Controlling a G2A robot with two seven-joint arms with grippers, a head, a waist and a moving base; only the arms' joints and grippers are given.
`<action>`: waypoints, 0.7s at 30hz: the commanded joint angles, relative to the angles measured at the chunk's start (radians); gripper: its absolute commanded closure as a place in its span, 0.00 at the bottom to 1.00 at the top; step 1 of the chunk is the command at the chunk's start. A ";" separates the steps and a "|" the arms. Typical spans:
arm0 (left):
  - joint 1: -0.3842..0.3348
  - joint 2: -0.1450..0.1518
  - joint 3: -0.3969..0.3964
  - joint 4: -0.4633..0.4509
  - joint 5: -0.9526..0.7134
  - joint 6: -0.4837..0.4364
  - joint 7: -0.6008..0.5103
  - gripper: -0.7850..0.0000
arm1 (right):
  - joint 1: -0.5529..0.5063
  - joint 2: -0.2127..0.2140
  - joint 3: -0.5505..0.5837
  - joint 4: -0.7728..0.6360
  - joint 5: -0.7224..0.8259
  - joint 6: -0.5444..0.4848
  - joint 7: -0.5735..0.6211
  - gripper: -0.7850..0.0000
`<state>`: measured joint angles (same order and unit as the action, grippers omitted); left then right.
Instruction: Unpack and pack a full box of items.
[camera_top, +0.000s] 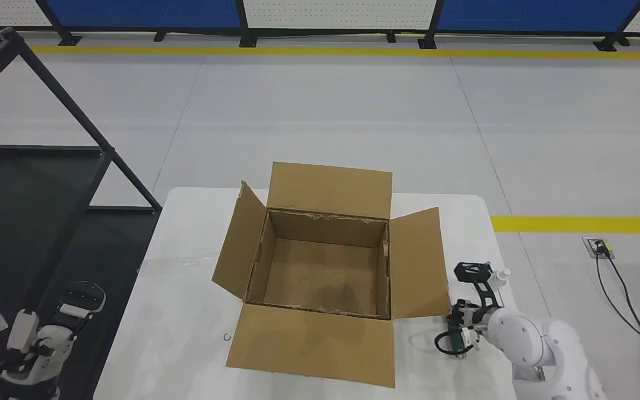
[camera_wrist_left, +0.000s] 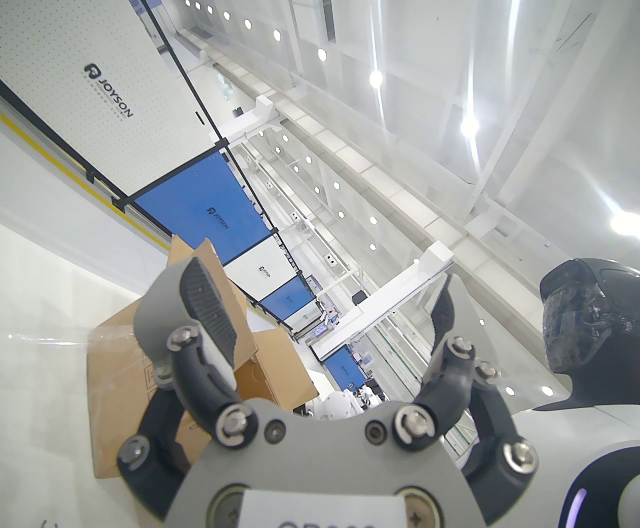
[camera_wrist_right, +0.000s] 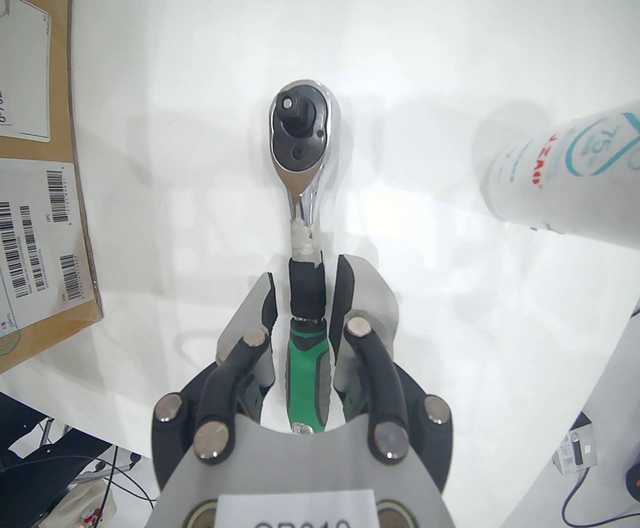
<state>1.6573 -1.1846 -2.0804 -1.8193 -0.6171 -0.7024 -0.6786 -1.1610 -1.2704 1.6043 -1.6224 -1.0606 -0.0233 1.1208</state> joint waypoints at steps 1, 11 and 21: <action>0.000 0.000 0.000 0.000 0.000 0.000 0.000 0.00 | -0.024 0.003 0.022 -0.048 0.013 0.005 -0.021 0.61; 0.000 0.000 0.000 0.000 0.000 0.000 0.000 0.00 | -0.261 0.010 0.201 -0.434 0.205 -0.037 -0.254 0.47; 0.000 0.000 0.000 0.000 0.000 0.000 0.000 0.00 | -0.434 0.007 0.253 -0.668 0.340 -0.209 -0.480 0.00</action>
<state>1.6573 -1.1846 -2.0804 -1.8193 -0.6171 -0.7024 -0.6786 -1.5984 -1.2631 1.8572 -2.2939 -0.7187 -0.2441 0.6354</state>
